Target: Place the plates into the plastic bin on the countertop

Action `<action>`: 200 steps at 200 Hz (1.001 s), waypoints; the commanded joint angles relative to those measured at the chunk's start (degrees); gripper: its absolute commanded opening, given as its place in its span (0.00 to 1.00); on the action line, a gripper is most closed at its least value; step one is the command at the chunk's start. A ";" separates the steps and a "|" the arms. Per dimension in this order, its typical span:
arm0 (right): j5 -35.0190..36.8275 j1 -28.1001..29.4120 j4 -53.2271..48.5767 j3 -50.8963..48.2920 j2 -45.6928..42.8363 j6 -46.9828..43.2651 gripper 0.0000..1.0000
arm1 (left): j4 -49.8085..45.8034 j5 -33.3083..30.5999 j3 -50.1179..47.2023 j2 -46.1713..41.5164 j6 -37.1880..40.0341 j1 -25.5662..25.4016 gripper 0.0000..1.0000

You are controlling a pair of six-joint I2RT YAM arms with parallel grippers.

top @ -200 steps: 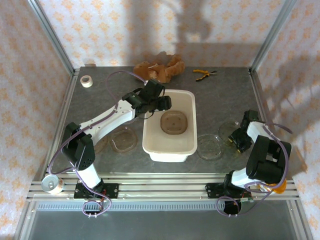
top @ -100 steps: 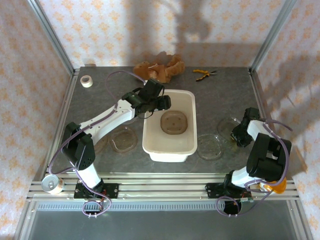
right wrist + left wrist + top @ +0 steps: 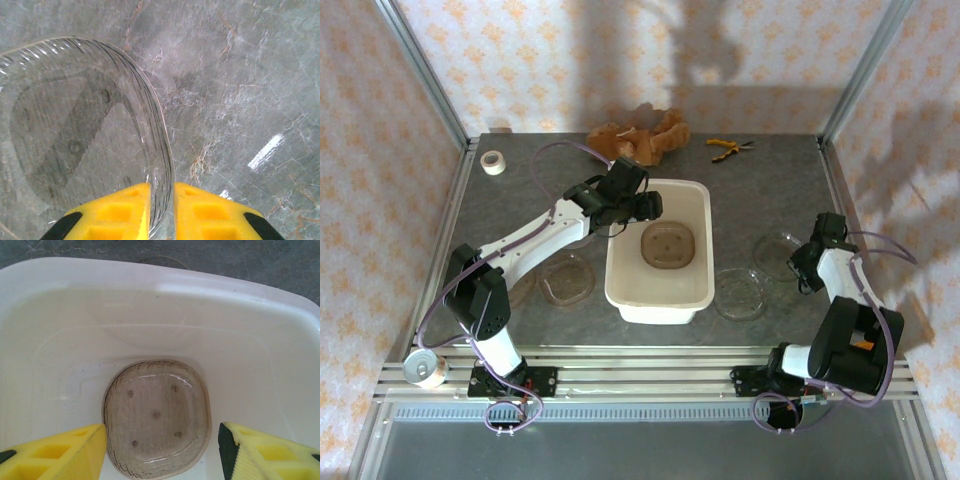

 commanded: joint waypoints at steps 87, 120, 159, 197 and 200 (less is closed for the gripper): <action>0.84 -0.01 0.50 -0.39 6.09 -3.21 0.44 | 0.33 0.88 -0.70 -0.81 -0.87 0.50 0.63; -0.25 -0.05 0.64 1.72 10.87 -4.23 0.45 | -0.49 0.78 -0.11 -0.64 -0.69 0.50 0.63; 0.28 -0.04 3.43 0.71 12.23 -4.08 0.45 | -1.26 -0.02 0.43 -0.60 -0.60 0.46 0.63; 0.71 -0.06 4.93 0.58 12.97 -4.28 0.44 | -2.27 0.18 2.36 0.67 -0.51 0.50 0.63; 0.85 -0.09 5.01 0.61 12.91 -4.34 0.44 | -2.28 0.22 2.49 0.76 -0.51 0.50 0.63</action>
